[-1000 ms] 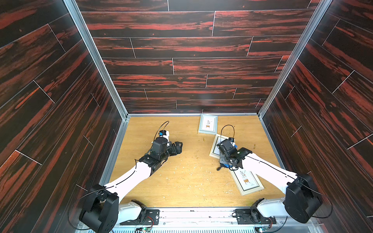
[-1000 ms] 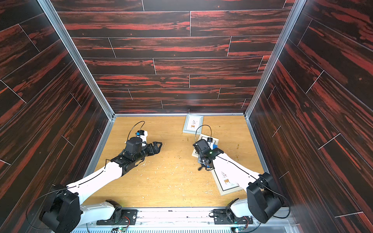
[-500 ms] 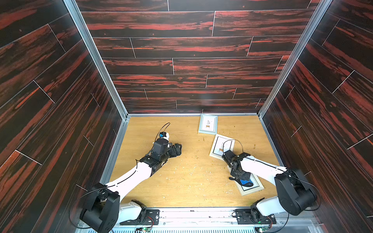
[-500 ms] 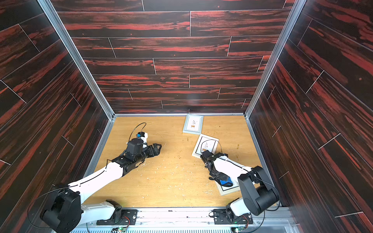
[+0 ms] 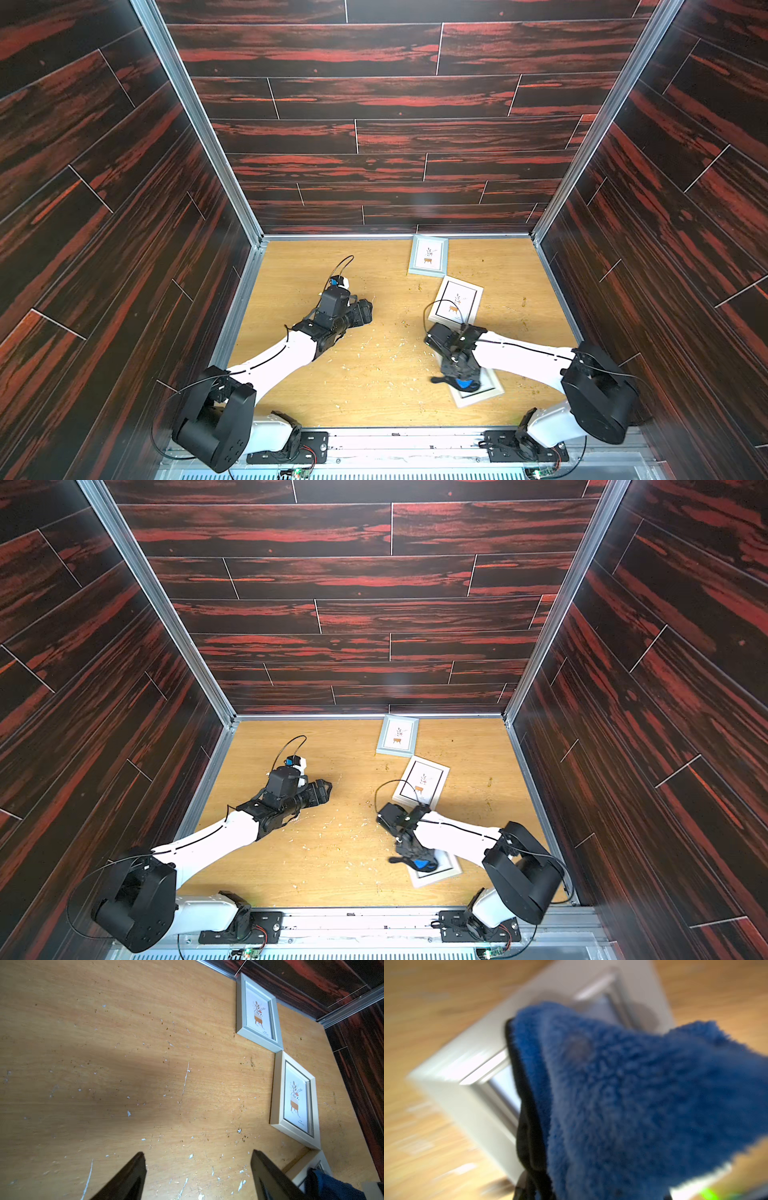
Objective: Wipe the picture frame with a cloth
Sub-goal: Move the picture frame to the center of the board.
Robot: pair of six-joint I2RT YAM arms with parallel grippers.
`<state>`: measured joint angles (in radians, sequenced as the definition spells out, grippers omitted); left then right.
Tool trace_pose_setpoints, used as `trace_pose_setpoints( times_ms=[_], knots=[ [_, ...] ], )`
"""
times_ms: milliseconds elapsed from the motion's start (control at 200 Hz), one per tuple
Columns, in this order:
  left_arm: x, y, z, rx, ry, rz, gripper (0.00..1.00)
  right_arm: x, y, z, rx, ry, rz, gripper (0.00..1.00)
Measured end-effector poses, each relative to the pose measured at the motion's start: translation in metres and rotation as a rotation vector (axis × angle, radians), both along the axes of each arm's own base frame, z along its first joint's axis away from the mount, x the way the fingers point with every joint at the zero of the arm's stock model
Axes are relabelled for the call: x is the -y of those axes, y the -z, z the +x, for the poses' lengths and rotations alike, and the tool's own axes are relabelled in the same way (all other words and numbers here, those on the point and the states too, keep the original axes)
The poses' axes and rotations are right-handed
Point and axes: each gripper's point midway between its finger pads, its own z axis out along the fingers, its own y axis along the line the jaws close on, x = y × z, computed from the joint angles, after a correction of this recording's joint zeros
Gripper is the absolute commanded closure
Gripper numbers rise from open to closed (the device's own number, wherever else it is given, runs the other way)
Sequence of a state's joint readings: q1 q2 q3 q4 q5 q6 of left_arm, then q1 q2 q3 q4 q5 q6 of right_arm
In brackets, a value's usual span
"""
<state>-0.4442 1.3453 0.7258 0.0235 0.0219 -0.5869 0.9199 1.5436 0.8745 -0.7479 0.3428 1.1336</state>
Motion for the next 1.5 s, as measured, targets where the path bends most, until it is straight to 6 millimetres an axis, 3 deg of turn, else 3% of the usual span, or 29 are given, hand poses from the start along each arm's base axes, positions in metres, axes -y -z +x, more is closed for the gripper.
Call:
trace_pose_setpoints(
  times_ms=[230, 371, 451, 611, 832, 947, 1052, 1187, 1323, 1498],
  knots=[
    [0.008, 0.011, -0.010, -0.088, 0.034, -0.019, 0.25, -0.077, -0.010, 0.014, 0.020, -0.070, 0.167, 1.00],
    [0.015, 0.022, -0.023, -0.133, 0.057, -0.023, 0.26, -0.097, -0.032, 0.029, 0.086, -0.100, 0.201, 1.00],
    [0.026, 0.027, -0.035, -0.157, 0.089, -0.020, 0.27, -0.091, -0.045, 0.037, 0.136, -0.112, 0.171, 1.00],
    [0.064, 0.042, -0.057, -0.208, 0.172, -0.034, 0.32, -0.053, -0.059, 0.044, 0.204, -0.162, 0.056, 1.00],
    [0.100, 0.077, -0.068, -0.317, 0.236, -0.016, 0.43, -0.007, -0.034, 0.019, 0.172, -0.315, -0.055, 1.00],
    [0.113, 0.078, -0.068, -0.330, 0.258, -0.020, 0.47, -0.003, -0.028, 0.013, 0.165, -0.376, -0.051, 1.00],
    [0.125, 0.075, -0.065, -0.324, 0.276, -0.026, 0.54, -0.012, -0.022, 0.010, 0.163, -0.426, -0.003, 1.00],
    [0.118, 0.078, -0.064, -0.316, 0.248, 0.013, 0.59, -0.037, -0.012, 0.002, 0.152, -0.483, 0.094, 1.00],
    [0.098, 0.080, -0.059, -0.308, 0.183, 0.034, 0.59, -0.071, -0.002, -0.001, 0.147, -0.520, 0.195, 1.00],
    [0.069, 0.078, -0.060, -0.312, 0.118, -0.002, 0.54, -0.103, -0.008, 0.013, 0.191, -0.509, 0.280, 1.00]
  ],
)
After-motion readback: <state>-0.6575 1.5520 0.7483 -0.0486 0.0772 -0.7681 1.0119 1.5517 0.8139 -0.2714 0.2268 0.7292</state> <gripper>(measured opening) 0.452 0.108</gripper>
